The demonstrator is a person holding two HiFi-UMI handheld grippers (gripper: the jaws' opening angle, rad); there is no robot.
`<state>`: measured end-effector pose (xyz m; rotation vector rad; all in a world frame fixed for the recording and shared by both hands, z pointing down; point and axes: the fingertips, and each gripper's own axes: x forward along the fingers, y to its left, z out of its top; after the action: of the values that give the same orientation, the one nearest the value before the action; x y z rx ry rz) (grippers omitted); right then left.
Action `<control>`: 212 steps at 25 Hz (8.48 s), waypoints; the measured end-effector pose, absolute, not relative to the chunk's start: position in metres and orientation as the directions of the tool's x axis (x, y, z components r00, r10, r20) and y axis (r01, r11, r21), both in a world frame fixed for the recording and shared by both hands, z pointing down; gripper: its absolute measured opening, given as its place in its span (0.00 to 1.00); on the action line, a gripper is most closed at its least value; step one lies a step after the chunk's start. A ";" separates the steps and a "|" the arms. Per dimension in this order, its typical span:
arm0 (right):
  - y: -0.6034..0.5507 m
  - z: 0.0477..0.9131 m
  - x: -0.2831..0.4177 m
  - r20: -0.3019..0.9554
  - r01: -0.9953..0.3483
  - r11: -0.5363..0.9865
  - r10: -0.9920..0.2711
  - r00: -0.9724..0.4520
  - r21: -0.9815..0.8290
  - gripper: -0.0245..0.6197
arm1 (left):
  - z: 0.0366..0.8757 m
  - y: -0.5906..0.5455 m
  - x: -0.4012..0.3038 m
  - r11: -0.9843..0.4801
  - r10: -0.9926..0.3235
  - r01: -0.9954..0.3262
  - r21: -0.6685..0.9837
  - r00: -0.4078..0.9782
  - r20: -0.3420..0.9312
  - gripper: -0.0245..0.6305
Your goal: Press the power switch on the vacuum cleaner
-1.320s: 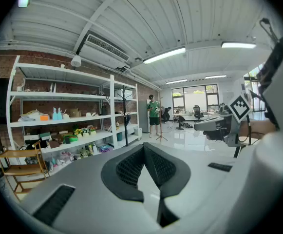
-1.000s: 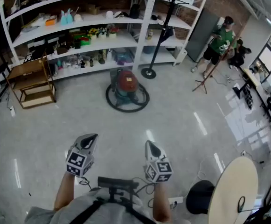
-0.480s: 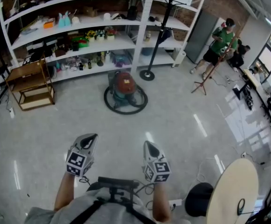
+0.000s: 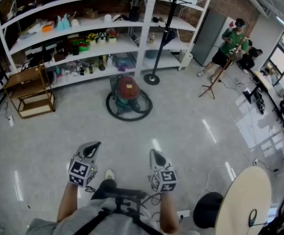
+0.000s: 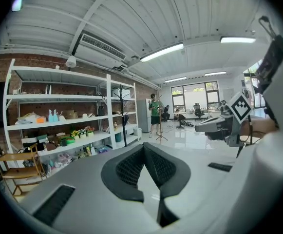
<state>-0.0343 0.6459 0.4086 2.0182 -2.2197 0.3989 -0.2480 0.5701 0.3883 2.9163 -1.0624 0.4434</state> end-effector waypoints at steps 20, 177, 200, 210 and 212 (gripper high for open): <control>0.514 0.409 0.042 0.275 -0.993 0.008 -0.961 -0.041 -0.119 0.06 | 0.372 0.415 -0.159 -0.813 -0.578 -0.574 -0.093 0.779 0.242 0.05; -0.205 0.829 0.137 0.614 -0.942 0.296 -0.719 -0.327 -0.155 0.06 | 0.779 -0.203 -0.052 -0.649 -0.572 -0.748 0.142 0.602 0.557 0.05; -0.254 0.912 0.123 0.690 -0.926 0.373 -0.656 -0.306 -0.056 0.06 | 0.786 -0.190 -0.054 -0.609 -0.567 -0.768 0.200 0.597 0.568 0.05; -0.270 0.946 0.123 0.721 -0.930 0.364 -0.629 -0.291 -0.058 0.06 | 0.795 -0.188 -0.064 -0.597 -0.567 -0.777 0.200 0.585 0.579 0.05; -0.271 0.950 0.122 0.723 -0.930 0.361 -0.627 -0.291 -0.062 0.06 | 0.796 -0.188 -0.067 -0.592 -0.569 -0.781 0.200 0.580 0.582 0.05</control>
<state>0.1222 -0.2709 0.9497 1.3450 -2.0218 0.6497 -0.0672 -0.1878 0.7961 2.3744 -1.0831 0.6526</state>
